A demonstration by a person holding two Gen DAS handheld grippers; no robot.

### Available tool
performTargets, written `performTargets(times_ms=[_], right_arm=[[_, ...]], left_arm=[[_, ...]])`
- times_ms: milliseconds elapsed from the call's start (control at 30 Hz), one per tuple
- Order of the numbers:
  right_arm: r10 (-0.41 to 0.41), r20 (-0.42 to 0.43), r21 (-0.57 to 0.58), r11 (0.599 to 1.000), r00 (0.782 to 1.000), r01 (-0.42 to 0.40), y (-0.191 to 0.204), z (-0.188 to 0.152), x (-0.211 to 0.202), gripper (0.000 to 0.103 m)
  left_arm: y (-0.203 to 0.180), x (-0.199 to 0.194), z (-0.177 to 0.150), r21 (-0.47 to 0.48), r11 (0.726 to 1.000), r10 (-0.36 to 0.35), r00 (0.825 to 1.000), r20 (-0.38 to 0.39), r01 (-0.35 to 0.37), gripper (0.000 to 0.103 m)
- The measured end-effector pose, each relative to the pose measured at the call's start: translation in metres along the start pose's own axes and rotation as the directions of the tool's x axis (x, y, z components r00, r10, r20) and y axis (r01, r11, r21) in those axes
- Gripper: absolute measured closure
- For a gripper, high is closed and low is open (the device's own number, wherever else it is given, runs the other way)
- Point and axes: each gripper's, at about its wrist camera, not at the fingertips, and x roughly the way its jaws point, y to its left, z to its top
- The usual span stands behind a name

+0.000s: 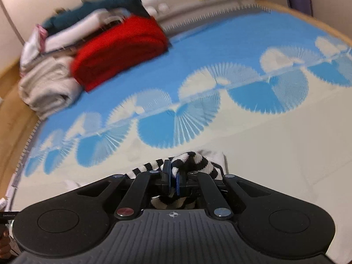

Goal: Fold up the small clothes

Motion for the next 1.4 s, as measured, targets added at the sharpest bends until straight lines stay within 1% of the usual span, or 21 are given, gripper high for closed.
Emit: performTargets(times_ms=[100,167,233,300,333,400,467,567,633,667,767,867,967,1033,1100,1167,1200,1267,1300,1333,1400], right_arm=[[-0.08,-0.073,-0.041,0.996,0.994,0.078,-0.001,-0.007,0.034,0.095],[-0.104,-0.07,-0.064,0.993,0.992,0.1,-0.001,-0.009,0.04,0.092],[-0.102,-0.052,-0.061,0.993,0.993,0.099,-0.005,-0.01,0.038,0.091],[-0.096,-0.013,-0.033,0.995,0.995,0.096,-0.013,-0.012,0.029,0.084],[-0.105,0.02,-0.015,0.994,0.994,0.105,-0.019,-0.013,0.024,0.076],[-0.124,0.042,0.006,0.992,0.991,0.124,-0.03,-0.015,0.016,0.073],[-0.121,0.066,0.024,0.993,0.99,0.12,-0.042,-0.017,0.008,0.073],[-0.116,0.05,0.006,0.993,0.992,0.115,-0.052,-0.02,0.006,0.073],[-0.113,0.015,-0.042,0.993,0.994,0.113,-0.052,-0.024,0.011,0.073],[-0.11,-0.004,-0.066,0.992,0.994,0.11,-0.051,-0.026,0.015,0.071],[-0.111,-0.054,-0.154,0.983,0.992,0.102,-0.041,-0.032,0.027,0.064],[-0.145,-0.085,-0.241,0.963,0.986,0.121,-0.028,-0.037,0.043,0.062],[-0.178,-0.111,-0.291,0.946,0.978,0.139,-0.018,-0.039,0.058,0.061],[-0.198,-0.114,-0.319,0.935,0.974,0.153,-0.013,-0.039,0.066,0.06],[-0.212,-0.11,-0.338,0.927,0.971,0.164,-0.01,-0.038,0.074,0.06],[-0.226,-0.111,-0.357,0.918,0.968,0.174,-0.007,-0.037,0.082,0.06],[-0.235,-0.107,-0.371,0.911,0.966,0.18,-0.006,-0.037,0.086,0.06],[-0.243,-0.098,-0.403,0.896,0.965,0.185,-0.001,-0.036,0.094,0.06],[-0.243,-0.093,-0.421,0.889,0.966,0.184,0.002,-0.036,0.098,0.06],[-0.242,-0.086,-0.434,0.882,0.966,0.182,0.005,-0.036,0.1,0.06],[-0.231,-0.069,-0.47,0.866,0.97,0.173,0.011,-0.036,0.106,0.06]], left_arm=[[0.005,0.003,0.006,-0.005,0.999,-0.039,0.999,0.003,0.039,0.077],[0.013,-0.001,0.007,-0.016,0.998,-0.06,0.998,0.009,0.06,0.069],[0.028,-0.01,0.007,-0.062,0.994,-0.084,0.996,0.04,0.087,0.054],[0.042,-0.022,0.007,-0.127,0.984,-0.12,0.99,0.075,0.129,0.051],[0.051,-0.027,0.007,-0.157,0.977,-0.134,0.987,0.093,0.148,0.051],[0.064,-0.036,0.005,-0.181,0.973,-0.124,0.985,0.118,0.144,0.051],[0.068,-0.04,0.003,-0.163,0.98,-0.096,0.989,0.109,0.113,0.051],[0.063,-0.036,0.001,-0.098,0.992,-0.078,0.995,0.068,0.084,0.049],[0.053,-0.031,-0.001,-0.04,0.997,-0.071,0.996,0.047,0.073,0.039],[0.046,-0.027,-0.001,-0.006,0.998,-0.066,0.997,0.037,0.066,0.037],[0.028,-0.013,-0.003,0.091,0.995,-0.037,0.999,0.011,0.036,0.034],[0.009,0.003,-0.002,0.174,0.985,0.002,1.0,-0.004,-0.001,0.034],[-0.01,0.022,-0.002,0.279,0.959,0.048,0.999,-0.018,-0.041,0.028],[-0.022,0.036,-0.003,0.355,0.932,0.088,0.996,-0.017,-0.076,0.027],[-0.033,0.046,-0.002,0.417,0.901,0.123,0.992,0.011,-0.116,0.027],[-0.04,0.051,0.0,0.454,0.881,0.13,0.991,0.045,-0.136,0.027],[-0.042,0.053,0.001,0.465,0.874,0.129,0.99,0.061,-0.142,0.028],[-0.045,0.055,0.004,0.481,0.866,0.114,0.99,0.083,-0.139,0.037],[-0.046,0.055,0.005,0.485,0.866,0.099,0.992,0.08,-0.125,0.053],[-0.047,0.056,0.006,0.489,0.866,0.081,0.994,0.07,-0.105,0.077],[-0.048,0.054,0.01,0.503,0.859,0.065,0.995,0.081,-0.097,0.096]])
